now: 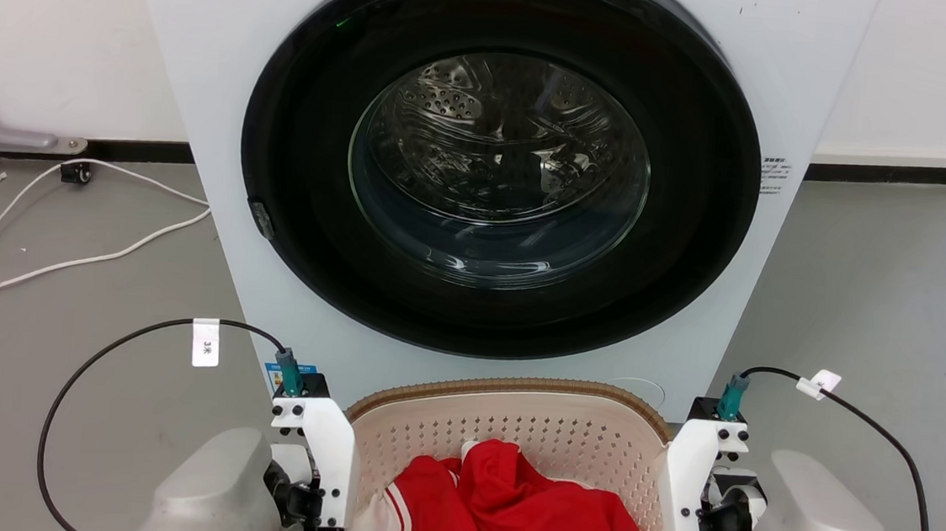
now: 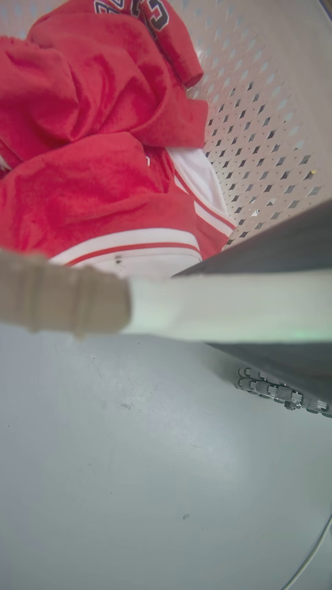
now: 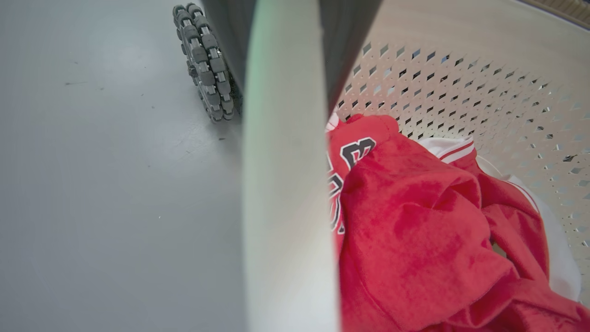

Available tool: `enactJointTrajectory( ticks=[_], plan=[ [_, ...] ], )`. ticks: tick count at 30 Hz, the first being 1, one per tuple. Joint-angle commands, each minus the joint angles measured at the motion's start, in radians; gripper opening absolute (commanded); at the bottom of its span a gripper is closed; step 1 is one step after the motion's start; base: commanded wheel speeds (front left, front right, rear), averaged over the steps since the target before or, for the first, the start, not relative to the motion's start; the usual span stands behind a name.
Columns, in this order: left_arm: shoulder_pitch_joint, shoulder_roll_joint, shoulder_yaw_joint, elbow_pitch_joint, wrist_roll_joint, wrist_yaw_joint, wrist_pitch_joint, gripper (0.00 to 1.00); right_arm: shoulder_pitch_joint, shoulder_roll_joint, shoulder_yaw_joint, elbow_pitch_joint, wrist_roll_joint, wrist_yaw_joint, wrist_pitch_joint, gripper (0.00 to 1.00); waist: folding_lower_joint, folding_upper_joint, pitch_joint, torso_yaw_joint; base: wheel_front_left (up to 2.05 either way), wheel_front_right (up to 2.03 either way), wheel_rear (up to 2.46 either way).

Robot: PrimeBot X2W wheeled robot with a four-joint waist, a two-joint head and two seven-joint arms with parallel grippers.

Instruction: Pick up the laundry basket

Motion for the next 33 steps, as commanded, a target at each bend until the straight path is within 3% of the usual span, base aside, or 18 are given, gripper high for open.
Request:
enactJointTrajectory(
  ticks=[1,33],
  plan=[
    [0.014,0.008,-0.01,0.001,0.001,-0.004,0.004,0.0,0.007,-0.007,-0.002,-0.002,-0.012,0.003,-0.002,0.0,0.0,0.0,0.0,0.0,0.0,0.0,0.0],
    [0.014,0.009,-0.054,0.003,-0.054,-0.004,0.002,0.0,0.009,-0.006,0.03,-0.002,0.033,0.003,0.013,0.0,0.0,0.0,-0.005,-0.001,0.0,0.0,0.0]
  ],
)
